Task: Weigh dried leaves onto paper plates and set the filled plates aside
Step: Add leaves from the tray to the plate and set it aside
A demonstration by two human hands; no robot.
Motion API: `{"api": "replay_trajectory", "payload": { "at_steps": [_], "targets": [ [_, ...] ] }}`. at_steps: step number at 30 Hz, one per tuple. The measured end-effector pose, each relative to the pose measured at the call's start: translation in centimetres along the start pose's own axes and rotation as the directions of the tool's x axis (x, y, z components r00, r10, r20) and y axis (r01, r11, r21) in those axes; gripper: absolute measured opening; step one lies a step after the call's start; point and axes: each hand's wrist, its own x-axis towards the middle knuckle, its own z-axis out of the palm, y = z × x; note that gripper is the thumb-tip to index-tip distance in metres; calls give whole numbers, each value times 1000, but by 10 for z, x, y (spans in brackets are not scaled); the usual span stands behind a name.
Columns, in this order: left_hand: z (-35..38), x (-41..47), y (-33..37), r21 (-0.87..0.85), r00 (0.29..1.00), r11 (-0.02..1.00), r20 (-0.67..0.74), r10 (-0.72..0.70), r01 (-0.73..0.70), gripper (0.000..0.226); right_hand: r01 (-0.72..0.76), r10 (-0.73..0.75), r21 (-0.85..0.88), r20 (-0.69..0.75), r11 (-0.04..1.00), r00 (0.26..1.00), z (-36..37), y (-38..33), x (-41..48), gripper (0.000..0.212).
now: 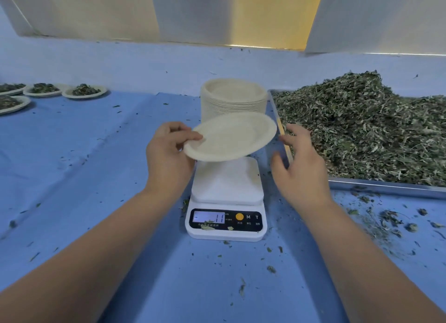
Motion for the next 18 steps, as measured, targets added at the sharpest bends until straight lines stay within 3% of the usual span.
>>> {"api": "replay_trajectory", "payload": {
  "at_steps": [3,8,12,18],
  "targets": [
    [-8,-13,-16,32,996,998,69,-48,46,38,37,-37,29,32,999,999,6,-8,-5,55],
    [-14,-10,-25,-55,978,989,163,-129,140,43,111,-112,34,30,993,993,9,-9,-10,31],
    [-17,-8,-29,-247,937,909,185,-296,336,37,109,-111,29,54,994,992,7,-4,-11,32],
    [-18,-6,-33,-236,905,879,212,-370,414,43,151,-151,7,39,989,988,11,0,-12,36]
  ]
}}
